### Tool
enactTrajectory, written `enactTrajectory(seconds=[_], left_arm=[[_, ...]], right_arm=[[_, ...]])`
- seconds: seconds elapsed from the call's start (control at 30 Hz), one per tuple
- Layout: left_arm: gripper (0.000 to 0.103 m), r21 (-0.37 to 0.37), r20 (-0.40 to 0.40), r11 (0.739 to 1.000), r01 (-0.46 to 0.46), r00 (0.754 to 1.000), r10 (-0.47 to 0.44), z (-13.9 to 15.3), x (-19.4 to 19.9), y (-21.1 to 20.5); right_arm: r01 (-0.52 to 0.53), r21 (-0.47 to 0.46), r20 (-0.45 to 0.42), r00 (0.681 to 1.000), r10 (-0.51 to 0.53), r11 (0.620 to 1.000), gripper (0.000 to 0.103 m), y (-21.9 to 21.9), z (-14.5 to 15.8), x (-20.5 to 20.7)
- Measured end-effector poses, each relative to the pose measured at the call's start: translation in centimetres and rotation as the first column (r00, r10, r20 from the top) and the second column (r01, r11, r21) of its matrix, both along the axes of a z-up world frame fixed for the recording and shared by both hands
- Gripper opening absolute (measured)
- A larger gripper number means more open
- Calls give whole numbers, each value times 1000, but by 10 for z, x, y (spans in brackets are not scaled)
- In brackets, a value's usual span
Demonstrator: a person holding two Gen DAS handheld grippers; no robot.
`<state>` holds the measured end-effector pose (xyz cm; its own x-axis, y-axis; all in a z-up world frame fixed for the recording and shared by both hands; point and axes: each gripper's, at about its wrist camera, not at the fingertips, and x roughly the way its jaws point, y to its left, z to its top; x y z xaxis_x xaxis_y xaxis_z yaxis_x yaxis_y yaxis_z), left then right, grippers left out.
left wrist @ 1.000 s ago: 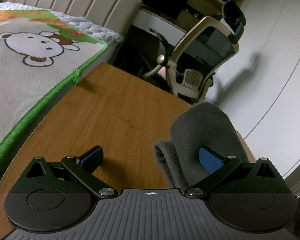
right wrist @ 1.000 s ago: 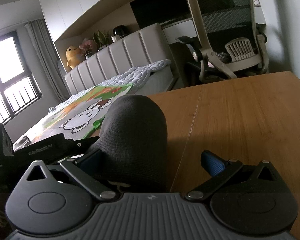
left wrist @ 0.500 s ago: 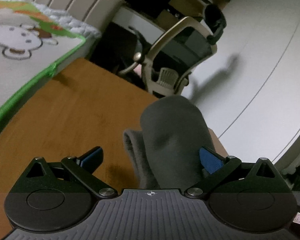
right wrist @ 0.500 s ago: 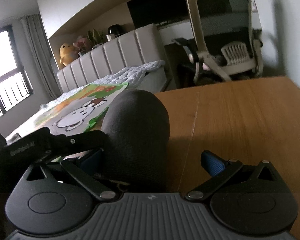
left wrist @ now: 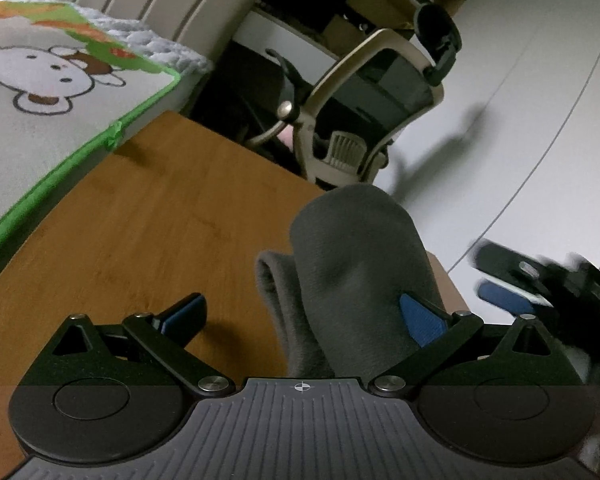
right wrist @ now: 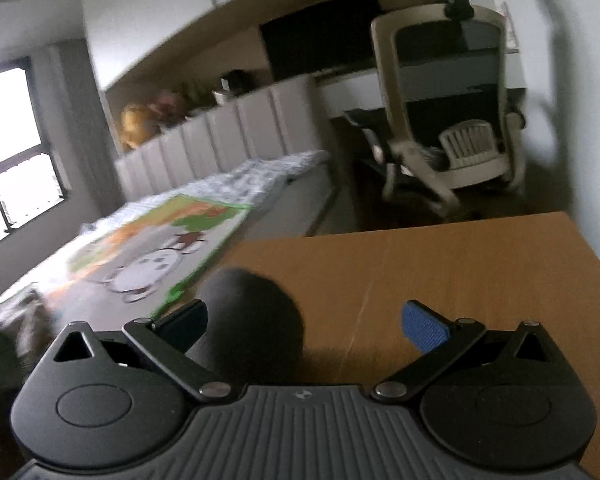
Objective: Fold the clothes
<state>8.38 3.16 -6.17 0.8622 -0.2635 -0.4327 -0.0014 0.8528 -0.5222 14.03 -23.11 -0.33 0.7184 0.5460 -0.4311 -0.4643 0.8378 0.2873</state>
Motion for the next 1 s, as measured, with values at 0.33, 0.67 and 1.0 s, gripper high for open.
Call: enactTrajectory(seconds=[0.33,0.67,1.0], left_arm=[[103,14,-6,1000,-10,1000,10,1,2,1],[103,25,-2,1000,12,1000,-12,1,2,-2],[103,5,-9,1000,13,1000,-13,-1,4,1]], right_arm=[[-6,-83,-10,1000,5,997,103,27,-32,17],[-20,1,-61,998,20,1000,103,-8,-40,-14],[2,-13,-40,999,-3,1000,103,-5,-39,-19]])
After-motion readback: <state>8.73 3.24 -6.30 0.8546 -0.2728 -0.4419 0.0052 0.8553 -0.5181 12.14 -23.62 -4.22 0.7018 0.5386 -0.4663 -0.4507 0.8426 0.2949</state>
